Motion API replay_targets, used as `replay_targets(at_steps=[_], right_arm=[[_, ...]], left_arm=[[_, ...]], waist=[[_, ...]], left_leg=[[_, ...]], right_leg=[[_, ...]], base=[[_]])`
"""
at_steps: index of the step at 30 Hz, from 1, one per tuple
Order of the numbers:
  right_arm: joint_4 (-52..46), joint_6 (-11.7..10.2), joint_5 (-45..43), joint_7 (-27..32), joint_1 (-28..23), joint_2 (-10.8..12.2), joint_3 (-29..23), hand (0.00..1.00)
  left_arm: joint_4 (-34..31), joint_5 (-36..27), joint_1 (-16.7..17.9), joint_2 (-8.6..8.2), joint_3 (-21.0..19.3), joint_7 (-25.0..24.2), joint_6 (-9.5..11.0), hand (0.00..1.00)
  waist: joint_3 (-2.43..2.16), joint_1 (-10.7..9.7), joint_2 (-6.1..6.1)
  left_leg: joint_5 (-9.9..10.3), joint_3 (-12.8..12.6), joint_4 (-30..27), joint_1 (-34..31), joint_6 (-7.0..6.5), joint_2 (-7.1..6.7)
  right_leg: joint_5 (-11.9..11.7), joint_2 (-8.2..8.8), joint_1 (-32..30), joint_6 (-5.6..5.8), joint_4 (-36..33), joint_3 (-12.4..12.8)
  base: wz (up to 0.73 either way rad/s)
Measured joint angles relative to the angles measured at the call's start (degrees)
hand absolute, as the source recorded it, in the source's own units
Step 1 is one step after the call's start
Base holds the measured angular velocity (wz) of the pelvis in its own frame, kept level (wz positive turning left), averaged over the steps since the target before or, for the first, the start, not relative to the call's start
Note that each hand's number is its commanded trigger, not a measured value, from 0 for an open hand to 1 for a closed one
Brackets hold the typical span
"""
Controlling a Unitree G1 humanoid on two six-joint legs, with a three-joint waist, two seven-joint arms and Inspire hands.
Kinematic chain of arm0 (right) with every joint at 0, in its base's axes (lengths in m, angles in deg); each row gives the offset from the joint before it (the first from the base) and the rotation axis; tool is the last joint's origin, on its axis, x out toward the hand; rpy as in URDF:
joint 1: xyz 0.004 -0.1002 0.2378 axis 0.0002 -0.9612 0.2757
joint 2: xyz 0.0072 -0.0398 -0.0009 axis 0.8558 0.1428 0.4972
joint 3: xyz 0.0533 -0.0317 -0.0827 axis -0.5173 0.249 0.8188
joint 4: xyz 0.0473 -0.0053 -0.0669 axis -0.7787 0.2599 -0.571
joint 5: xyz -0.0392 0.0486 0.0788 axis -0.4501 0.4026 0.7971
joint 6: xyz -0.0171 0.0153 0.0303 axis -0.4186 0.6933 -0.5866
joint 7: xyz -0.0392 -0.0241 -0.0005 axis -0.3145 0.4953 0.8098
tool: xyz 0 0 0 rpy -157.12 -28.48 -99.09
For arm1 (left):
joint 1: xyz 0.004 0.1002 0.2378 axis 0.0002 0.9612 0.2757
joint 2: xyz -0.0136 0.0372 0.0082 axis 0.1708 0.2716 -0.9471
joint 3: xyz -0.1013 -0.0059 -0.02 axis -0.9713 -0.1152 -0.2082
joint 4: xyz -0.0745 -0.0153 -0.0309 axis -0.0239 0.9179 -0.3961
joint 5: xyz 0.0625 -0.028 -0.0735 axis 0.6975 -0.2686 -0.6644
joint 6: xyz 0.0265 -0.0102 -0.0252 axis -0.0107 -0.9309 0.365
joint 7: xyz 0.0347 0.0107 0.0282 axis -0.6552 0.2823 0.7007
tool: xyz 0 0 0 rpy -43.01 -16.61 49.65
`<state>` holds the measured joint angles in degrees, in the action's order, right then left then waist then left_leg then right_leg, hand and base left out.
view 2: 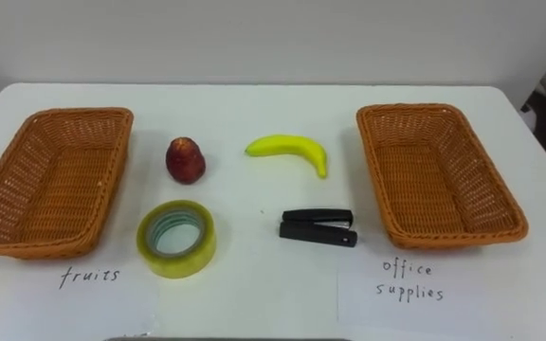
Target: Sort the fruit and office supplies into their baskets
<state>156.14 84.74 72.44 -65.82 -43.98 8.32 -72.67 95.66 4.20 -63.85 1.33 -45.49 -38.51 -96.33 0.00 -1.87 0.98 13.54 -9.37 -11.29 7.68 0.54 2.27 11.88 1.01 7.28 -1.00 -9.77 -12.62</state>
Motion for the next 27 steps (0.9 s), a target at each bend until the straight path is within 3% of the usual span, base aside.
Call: replay_targets(at_steps=[2, 13, 18, 25, 27], right_arm=[[0.2, 0.9, 0.8, 1.2, -0.9, 0.0, -2.4, 0.00], [0.1, 0.8, 6.4, 4.0, -2.3, -0.3, -10.9, 0.00], [-0.9, 0.7, 9.6, 5.8, -1.7, -0.4, -13.6, 0.00], [-13.5, 0.4, 12.2, 13.6, -1.5, -0.4, -20.9, 0.00], [-16.6, -1.6, 13.7, 16.2, -1.6, -0.5, -22.9, 0.00]], left_arm=[[0.0, -0.1, 0.0, 0.02, -1.2, 0.0, 0.0, 0.00], [0.1, -0.1, 0.0, 0.44, -6.3, 0.5, 2.2, 0.00], [0.1, -1.5, 0.3, 0.45, -6.7, 1.9, 3.4, 0.00], [-0.1, -3.0, 1.0, 1.03, -8.6, 4.0, 4.0, 0.00], [-0.2, -3.0, 1.1, 1.25, -8.6, 4.0, 4.3, 0.00]], waist=[[0.01, -0.8, 0.04], [0.04, -1.2, -0.11], [0.03, -1.8, 0.18], [0.04, -4.1, 0.86], [0.01, -4.4, 0.93]], left_leg=[[0.0, 0.0, 0.0, 0.0, 0.00, 0.01], [0.0, -0.1, 0.0, 0.7, 0.00, 0.02], [0.0, -0.1, 0.1, 0.9, 0.00, 0.01], [0.0, -0.1, 0.7, 1.4, -0.02, 0.01], [0.1, -0.5, 0.7, 1.4, 0.03, 0.03]], right_leg=[[0.0, -0.02, 0.0, 0.00, 0.0, 0.1], [-0.2, -0.16, -0.3, 0.00, -0.2, 1.4], [-0.1, -0.15, -0.2, 0.02, -0.3, 1.5], [0.6, -0.03, -1.0, 0.02, -2.0, 1.9], [0.6, -0.14, -1.0, -0.01, -2.0, 2.2]], base=[[-0.02], [-0.05], [-0.01], [-0.03], [-0.06]])
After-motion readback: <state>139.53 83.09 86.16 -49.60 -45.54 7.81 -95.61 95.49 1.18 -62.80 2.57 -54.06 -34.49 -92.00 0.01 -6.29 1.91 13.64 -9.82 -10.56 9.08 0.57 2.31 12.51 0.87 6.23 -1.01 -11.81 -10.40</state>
